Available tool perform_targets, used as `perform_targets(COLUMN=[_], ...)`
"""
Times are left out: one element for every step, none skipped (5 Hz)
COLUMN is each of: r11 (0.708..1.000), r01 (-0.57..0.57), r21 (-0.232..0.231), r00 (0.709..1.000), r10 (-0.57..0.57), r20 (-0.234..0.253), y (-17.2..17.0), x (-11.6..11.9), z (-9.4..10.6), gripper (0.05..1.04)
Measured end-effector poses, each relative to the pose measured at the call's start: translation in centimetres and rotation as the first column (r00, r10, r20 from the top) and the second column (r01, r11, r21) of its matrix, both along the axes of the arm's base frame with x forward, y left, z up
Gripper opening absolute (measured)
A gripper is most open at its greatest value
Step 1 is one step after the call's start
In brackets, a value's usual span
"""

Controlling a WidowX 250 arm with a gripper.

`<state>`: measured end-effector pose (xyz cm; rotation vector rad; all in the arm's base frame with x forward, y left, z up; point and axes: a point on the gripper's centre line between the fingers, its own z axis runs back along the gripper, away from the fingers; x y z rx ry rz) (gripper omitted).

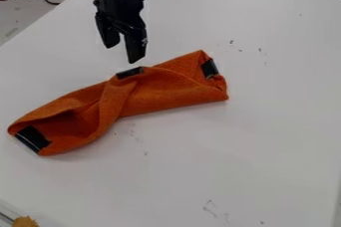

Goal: Unfold the cloth from center to bottom right

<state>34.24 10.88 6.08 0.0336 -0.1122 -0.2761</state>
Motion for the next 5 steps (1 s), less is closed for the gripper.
perform_targets(r11=[1.000,0.998,0.997,0.997,0.997], r01=[-0.022,-0.039,-0.041,-0.048,-0.045], r21=[-0.009,-0.044,-0.069,-0.068,-0.067], r00=[1.000,0.999,0.999,0.999,0.999], r10=[0.022,0.040,0.042,0.049,0.045], r20=[0.005,0.020,0.014,0.014,0.005], y=[-0.7,-1.3,-1.4,-0.8,-0.6], x=[0.0,-0.2,0.0,0.0,0.6], z=[-0.4,-1.2,-2.6,-3.0,-3.3], gripper=[1.001,1.001,1.001,1.001,1.001])
